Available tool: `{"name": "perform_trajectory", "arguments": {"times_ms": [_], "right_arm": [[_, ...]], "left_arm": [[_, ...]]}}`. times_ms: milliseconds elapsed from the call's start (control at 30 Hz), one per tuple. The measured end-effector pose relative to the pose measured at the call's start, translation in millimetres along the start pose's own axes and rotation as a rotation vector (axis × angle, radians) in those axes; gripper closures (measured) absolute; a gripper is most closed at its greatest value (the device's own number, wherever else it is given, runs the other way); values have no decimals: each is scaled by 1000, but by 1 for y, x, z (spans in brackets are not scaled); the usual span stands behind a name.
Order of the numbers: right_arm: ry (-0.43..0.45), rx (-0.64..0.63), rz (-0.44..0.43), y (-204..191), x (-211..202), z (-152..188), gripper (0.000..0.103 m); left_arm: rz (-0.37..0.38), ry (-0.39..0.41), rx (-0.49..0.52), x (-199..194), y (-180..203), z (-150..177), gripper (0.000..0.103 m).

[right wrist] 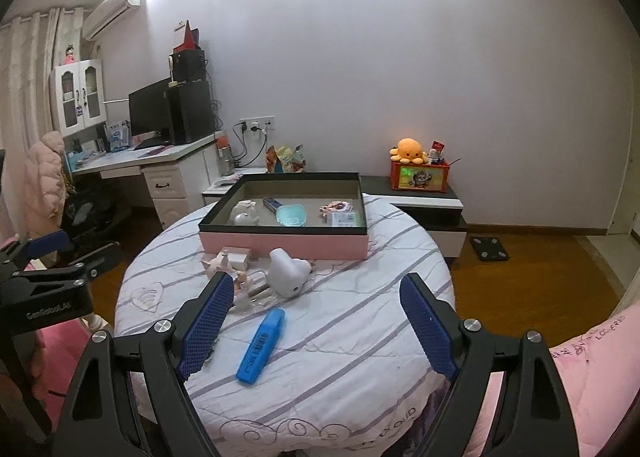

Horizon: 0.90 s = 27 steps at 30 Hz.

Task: Organize rigid objects
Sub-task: 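Withdraw both tools from the tray back over the table, then grasp the blue highlighter with the right tool while the left tool grasps the black hair clip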

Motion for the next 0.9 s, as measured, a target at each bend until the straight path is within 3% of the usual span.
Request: {"name": "perform_trajectory", "arguments": {"times_ms": [667,900], "right_arm": [[-10,12,-39,-7,5,-3,16],[-68,0,-47,-13,23,1,17]], "left_arm": [[-2,-46,-7,6,-3,4,0],[7,-96,13,23,2,11,0]]}}
Point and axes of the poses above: each gripper's, at about its wrist camera, not at the fingertips, and x roughly the way its jaws point, y to its right, z to its underside, the point moved 10 cm from there along x, roughly the way its jaws point, and after that the axes turned 7 degrees about -z, right-handed, at the moved point
